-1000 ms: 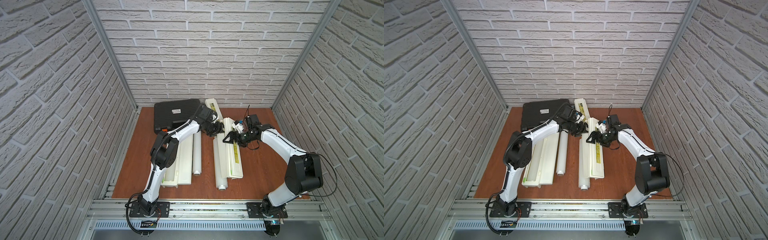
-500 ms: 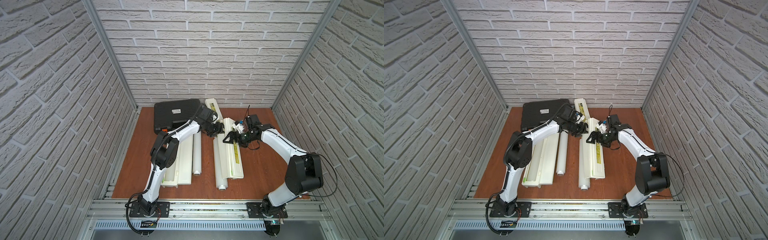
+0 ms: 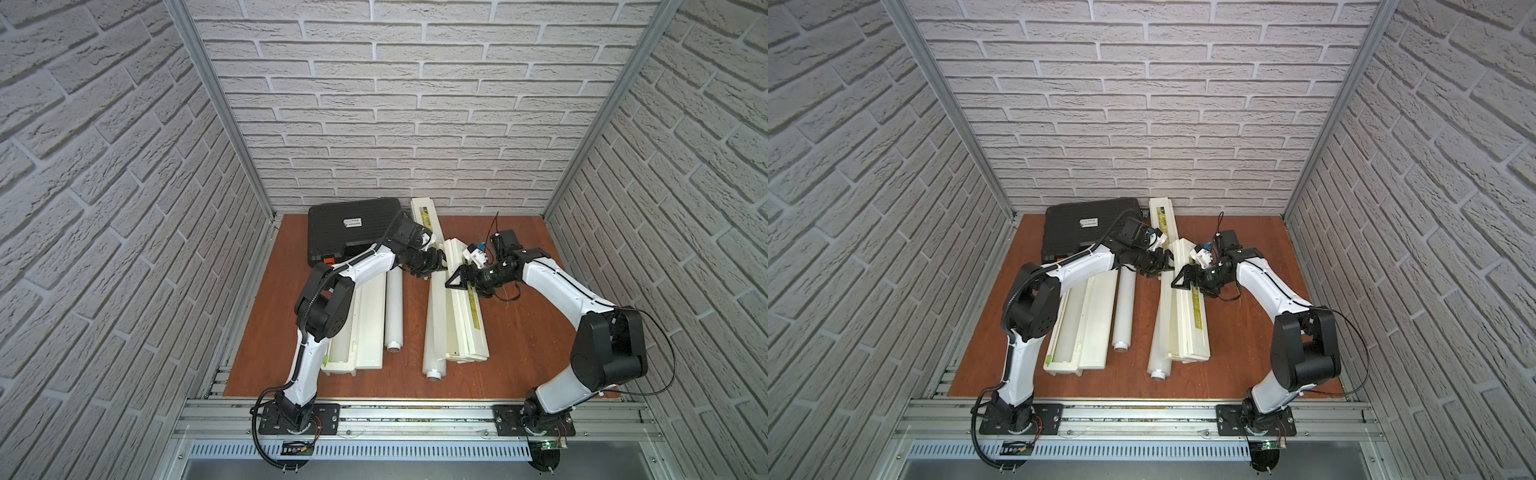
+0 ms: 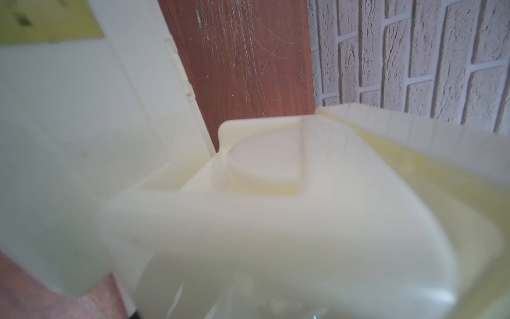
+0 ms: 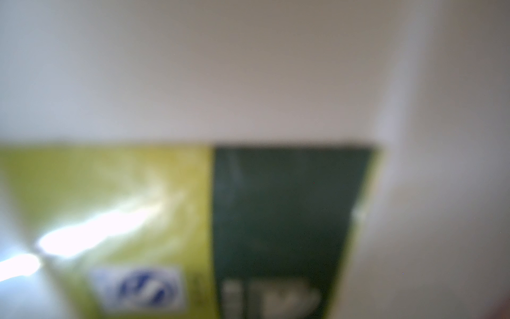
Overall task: Put plastic wrap rolls into dispensers
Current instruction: Open the lid of the plastic wrap cutting box, then place the plastic wrap cutting box at the center of the board.
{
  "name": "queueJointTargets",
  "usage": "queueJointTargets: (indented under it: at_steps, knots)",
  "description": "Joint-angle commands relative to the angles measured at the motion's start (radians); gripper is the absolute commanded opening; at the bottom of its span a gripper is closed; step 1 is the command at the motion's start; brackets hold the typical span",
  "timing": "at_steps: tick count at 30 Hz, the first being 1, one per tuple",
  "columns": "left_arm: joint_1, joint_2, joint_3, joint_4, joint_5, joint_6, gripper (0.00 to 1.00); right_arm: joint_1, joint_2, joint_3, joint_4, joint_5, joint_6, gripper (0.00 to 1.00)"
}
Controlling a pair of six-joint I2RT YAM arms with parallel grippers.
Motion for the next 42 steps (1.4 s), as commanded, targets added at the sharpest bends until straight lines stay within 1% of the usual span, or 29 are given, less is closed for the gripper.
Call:
queueJointTargets:
  at_steps: [1,2,6,7,10,13,20,24,26,28,32,34,36,38,42]
  knots:
    - [0.003,0.096,-0.114,-0.226,-0.195,0.199,0.35,-0.008,0.002,0.019,-0.01,-0.17,-0.012,0.7]
    - [0.004,0.09,-0.128,-0.222,-0.197,0.197,0.35,-0.012,0.002,0.019,-0.01,-0.172,-0.011,0.7]
    - [0.007,0.069,-0.158,-0.198,-0.186,0.18,0.35,-0.022,0.033,0.049,-0.092,-0.081,-0.042,0.7]
    - [0.005,0.067,-0.154,-0.198,-0.185,0.178,0.35,-0.022,0.037,0.049,-0.097,-0.052,-0.035,0.69]
    - [-0.004,0.06,-0.122,-0.205,-0.18,0.176,0.36,-0.022,0.026,0.027,-0.059,-0.021,-0.001,0.71]
    - [-0.012,0.061,-0.082,-0.222,-0.175,0.178,0.36,-0.022,0.018,0.012,-0.033,0.005,0.028,0.7]
    - [-0.028,0.07,-0.025,-0.245,-0.165,0.18,0.38,-0.022,0.007,0.01,-0.04,0.084,0.032,0.71]
    - [-0.028,0.069,-0.026,-0.248,-0.17,0.181,0.38,-0.023,0.011,0.008,-0.047,0.129,0.03,0.71]
    - [-0.028,0.068,-0.028,-0.26,-0.188,0.182,0.39,-0.022,0.007,0.025,-0.063,0.184,0.032,0.72]
    - [-0.028,0.066,-0.031,-0.265,-0.209,0.18,0.39,-0.024,0.008,0.051,-0.093,0.271,0.045,0.72]
    - [-0.028,0.065,-0.033,-0.264,-0.223,0.17,0.44,-0.034,0.008,0.079,-0.112,0.395,0.082,0.73]
    - [-0.031,0.07,-0.021,-0.283,-0.236,0.176,0.46,-0.044,0.007,0.099,-0.133,0.449,0.087,0.74]
    - [-0.031,0.076,-0.016,-0.299,-0.25,0.182,0.47,-0.056,0.003,0.124,-0.174,0.533,0.087,0.74]
    - [-0.03,0.081,-0.021,-0.304,-0.252,0.18,0.47,-0.082,-0.006,0.13,-0.202,0.61,0.088,0.77]
    - [-0.028,0.067,-0.049,-0.276,-0.247,0.166,0.47,-0.155,-0.023,0.089,-0.224,0.709,0.089,0.78]
